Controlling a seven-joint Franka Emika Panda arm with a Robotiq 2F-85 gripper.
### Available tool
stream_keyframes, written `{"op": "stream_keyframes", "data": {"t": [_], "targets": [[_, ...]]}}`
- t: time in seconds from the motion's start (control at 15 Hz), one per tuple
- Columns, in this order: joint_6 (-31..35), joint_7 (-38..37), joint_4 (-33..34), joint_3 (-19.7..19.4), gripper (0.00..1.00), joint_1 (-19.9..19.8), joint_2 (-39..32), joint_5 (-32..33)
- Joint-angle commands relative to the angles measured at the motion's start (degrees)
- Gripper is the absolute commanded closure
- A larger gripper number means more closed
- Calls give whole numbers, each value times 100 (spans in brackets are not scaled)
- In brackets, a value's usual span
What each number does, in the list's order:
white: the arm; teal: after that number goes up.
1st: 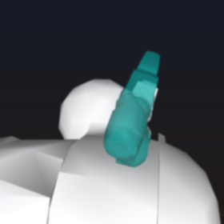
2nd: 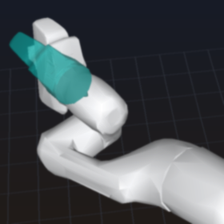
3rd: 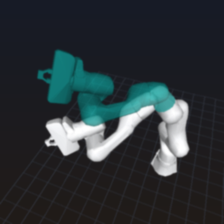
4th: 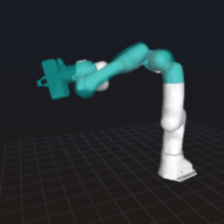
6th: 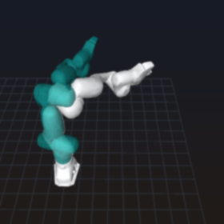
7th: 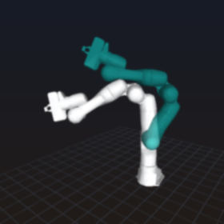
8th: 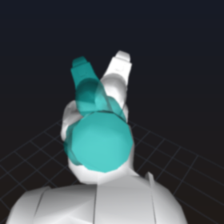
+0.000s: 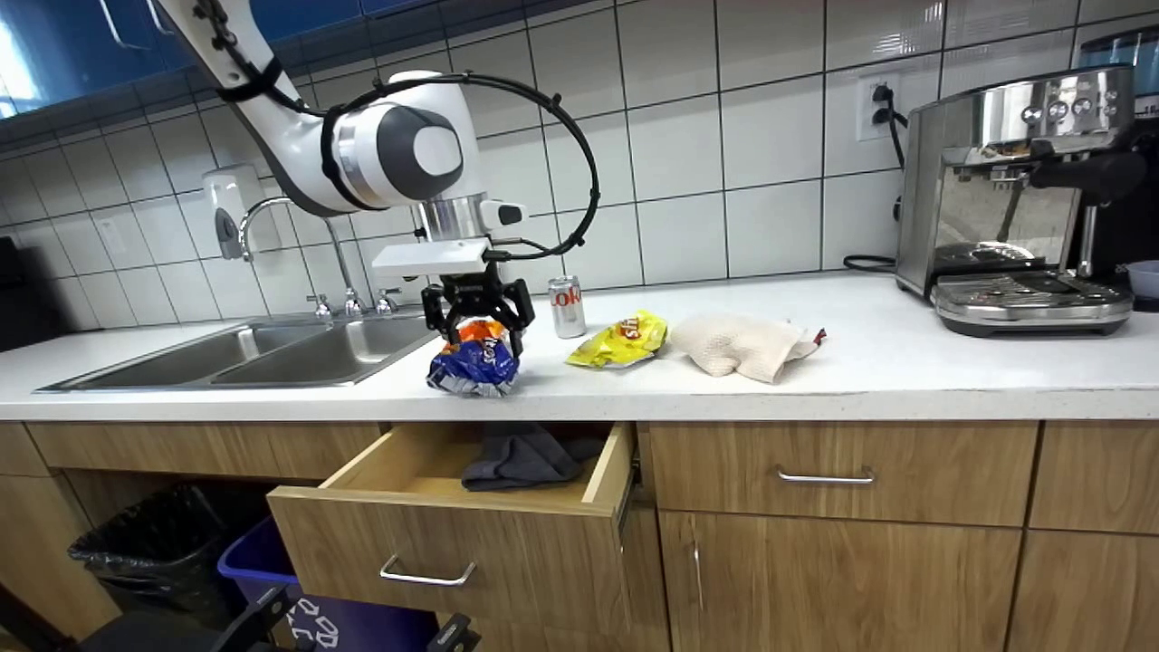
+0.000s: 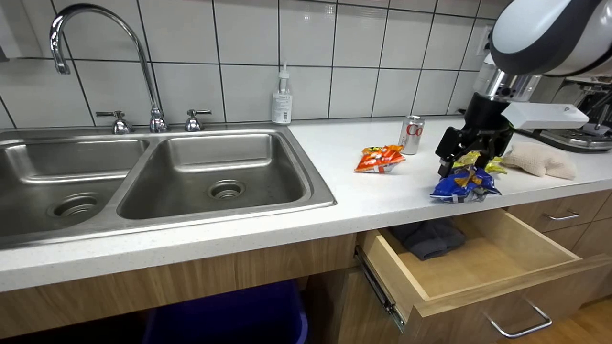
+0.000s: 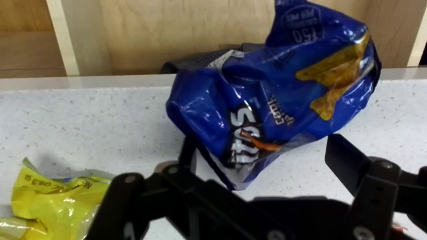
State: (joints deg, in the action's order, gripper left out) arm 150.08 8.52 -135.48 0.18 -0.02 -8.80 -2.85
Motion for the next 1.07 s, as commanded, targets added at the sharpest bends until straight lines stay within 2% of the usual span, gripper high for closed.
{"op": "stream_keyframes", "data": {"t": [0.0, 0.6, 1.0], "targets": [[-86, 106, -454, 46, 0, -26, 486, 75], [-200, 508, -1454, 194, 0, 146, 1234, -51], [-362, 460, -1457, 160, 0, 285, 1492, -96]]}}
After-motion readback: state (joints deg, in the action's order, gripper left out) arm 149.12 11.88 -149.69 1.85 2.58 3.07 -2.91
